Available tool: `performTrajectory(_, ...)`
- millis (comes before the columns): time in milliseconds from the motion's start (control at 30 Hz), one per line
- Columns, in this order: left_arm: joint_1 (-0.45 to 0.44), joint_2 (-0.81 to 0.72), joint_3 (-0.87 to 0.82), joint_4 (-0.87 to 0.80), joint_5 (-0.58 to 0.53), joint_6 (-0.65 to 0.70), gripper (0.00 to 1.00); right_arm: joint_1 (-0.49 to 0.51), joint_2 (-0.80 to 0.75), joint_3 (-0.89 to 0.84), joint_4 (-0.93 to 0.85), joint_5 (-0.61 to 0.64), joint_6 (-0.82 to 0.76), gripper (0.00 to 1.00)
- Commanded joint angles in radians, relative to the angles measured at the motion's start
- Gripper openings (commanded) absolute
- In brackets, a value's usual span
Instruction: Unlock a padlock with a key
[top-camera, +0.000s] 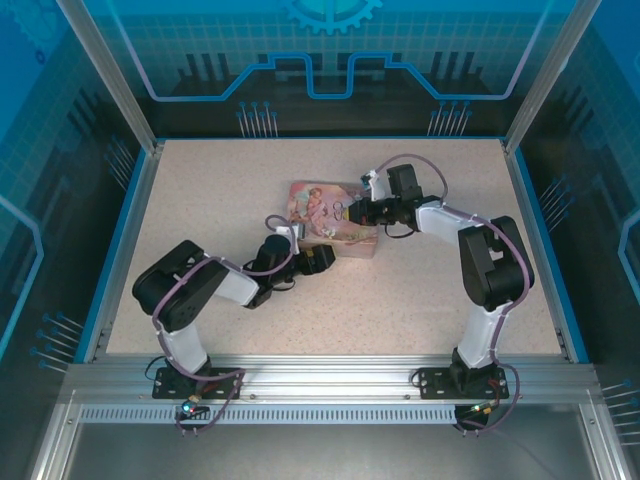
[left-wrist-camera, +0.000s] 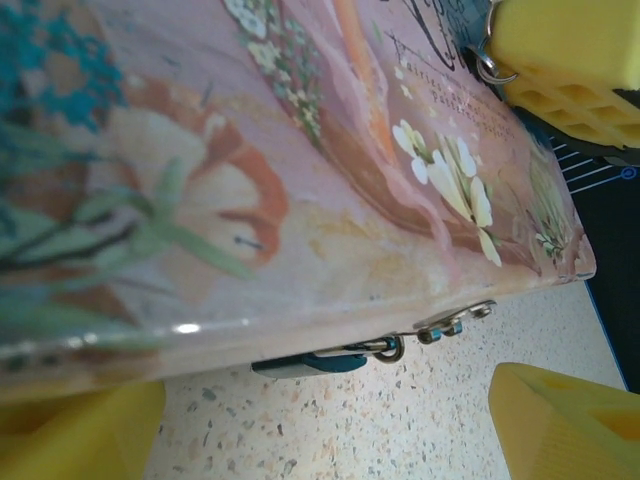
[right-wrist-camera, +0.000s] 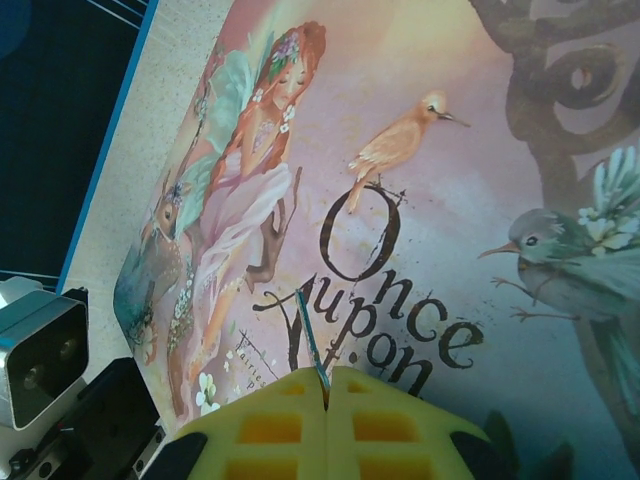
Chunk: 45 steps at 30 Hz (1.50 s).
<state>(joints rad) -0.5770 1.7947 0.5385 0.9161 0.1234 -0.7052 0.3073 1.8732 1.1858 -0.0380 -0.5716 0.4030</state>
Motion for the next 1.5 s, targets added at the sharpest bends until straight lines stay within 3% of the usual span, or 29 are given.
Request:
performTrajectory(0,-0.020,0.048,0.019,0.116,-0.001,0.006,0.85,-0.012,0.040,0.002,-0.086,0.053,-0.047,0.00)
performTrajectory(300,-0.100,0.087,-0.009,0.241,-0.114,0.027,0.83,-0.010,0.033,-0.015,-0.097,0.073,-0.050,0.00)
performTrajectory(633,-0.109,0.121,0.006,0.220,-0.205,0.015,0.83,-0.011,0.020,-0.035,-0.074,0.065,-0.052,0.00)
performTrajectory(1100,-0.187,0.033,0.093,-0.113,-0.479,0.108,0.73,-0.010,0.020,-0.046,-0.034,0.053,-0.036,0.00)
performTrajectory(1333,-0.190,-0.031,0.130,-0.231,-0.514,0.253,0.73,-0.011,0.023,-0.054,-0.033,0.055,-0.046,0.00)
performTrajectory(1467,-0.187,-0.036,0.101,-0.202,-0.495,0.277,0.76,-0.011,0.026,-0.055,-0.037,0.056,-0.050,0.00)
